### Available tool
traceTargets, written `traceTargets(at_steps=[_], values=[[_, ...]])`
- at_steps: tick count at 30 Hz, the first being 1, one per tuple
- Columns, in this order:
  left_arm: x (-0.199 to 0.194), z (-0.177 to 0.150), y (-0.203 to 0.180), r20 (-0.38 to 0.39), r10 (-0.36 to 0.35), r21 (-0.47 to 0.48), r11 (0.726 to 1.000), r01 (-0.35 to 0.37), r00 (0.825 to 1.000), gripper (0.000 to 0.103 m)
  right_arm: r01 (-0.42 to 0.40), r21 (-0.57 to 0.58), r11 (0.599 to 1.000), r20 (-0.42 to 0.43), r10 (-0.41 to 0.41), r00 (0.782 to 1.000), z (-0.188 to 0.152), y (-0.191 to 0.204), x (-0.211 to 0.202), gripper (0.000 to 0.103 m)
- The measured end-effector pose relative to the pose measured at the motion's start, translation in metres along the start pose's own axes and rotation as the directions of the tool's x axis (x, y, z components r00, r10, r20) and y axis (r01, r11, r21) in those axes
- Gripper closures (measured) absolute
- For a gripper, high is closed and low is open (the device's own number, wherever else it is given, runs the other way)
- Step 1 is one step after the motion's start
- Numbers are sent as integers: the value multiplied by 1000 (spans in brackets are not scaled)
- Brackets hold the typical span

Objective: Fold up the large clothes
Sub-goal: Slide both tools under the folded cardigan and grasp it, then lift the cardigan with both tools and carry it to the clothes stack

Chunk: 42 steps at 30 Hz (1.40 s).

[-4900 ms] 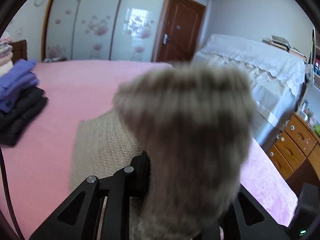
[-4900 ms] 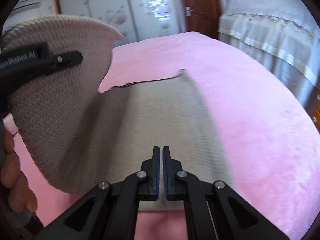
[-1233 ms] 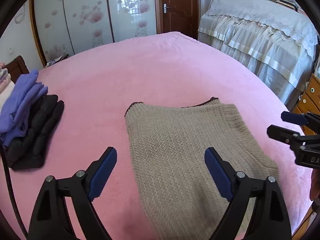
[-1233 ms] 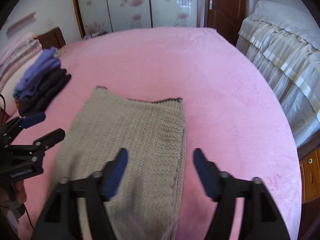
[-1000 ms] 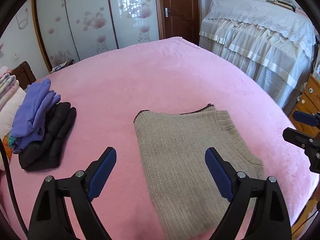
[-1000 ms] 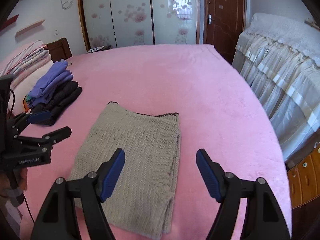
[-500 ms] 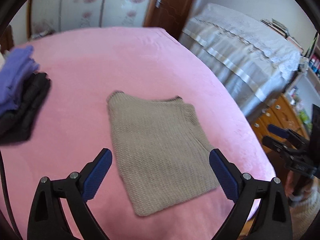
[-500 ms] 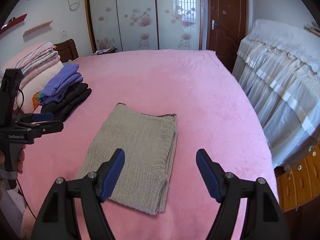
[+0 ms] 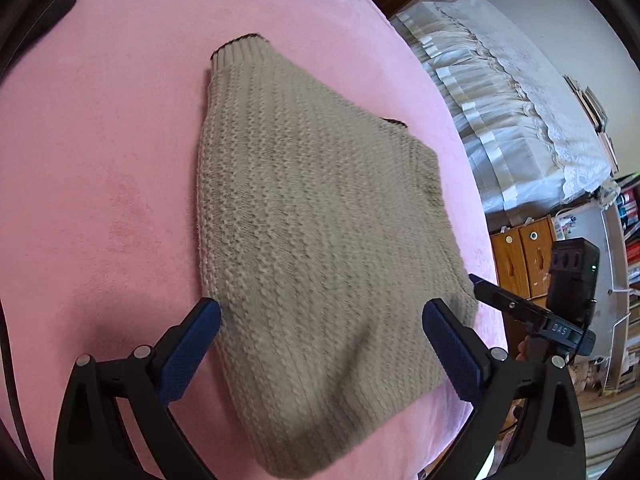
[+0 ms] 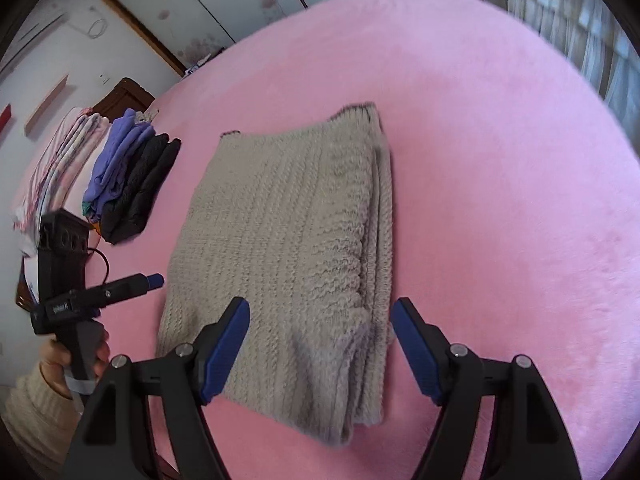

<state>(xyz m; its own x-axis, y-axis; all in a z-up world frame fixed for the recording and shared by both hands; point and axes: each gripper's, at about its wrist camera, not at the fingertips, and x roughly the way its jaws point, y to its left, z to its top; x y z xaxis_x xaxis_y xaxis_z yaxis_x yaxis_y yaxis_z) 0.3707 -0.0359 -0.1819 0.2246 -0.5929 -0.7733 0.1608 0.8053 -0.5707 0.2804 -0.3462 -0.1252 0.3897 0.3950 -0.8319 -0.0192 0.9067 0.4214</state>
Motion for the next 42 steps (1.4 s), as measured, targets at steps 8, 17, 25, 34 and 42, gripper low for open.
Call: traceTargets(at_steps=[8, 17, 25, 34, 42], values=[[26, 13, 29, -53, -20, -47, 999, 18, 998, 1, -53, 85, 995, -97, 61, 993, 14, -29, 56, 29], [58, 11, 41, -65, -93, -68, 994, 88, 994, 1, -155, 146, 977, -129, 174, 976, 16, -54, 83, 9], [69, 14, 46, -41, -147, -64, 987, 145, 988, 1, -188, 96, 977, -108, 198, 974, 31, -46, 102, 0], [51, 15, 14, 5, -30, 37, 999, 30, 1000, 35, -231, 65, 971, -49, 234, 971, 27, -28, 93, 50], [-12, -8, -36, 10, 15, 176, 984, -17, 1000, 46, -186, 3, 983, 20, 186, 982, -4, 17, 46, 53]])
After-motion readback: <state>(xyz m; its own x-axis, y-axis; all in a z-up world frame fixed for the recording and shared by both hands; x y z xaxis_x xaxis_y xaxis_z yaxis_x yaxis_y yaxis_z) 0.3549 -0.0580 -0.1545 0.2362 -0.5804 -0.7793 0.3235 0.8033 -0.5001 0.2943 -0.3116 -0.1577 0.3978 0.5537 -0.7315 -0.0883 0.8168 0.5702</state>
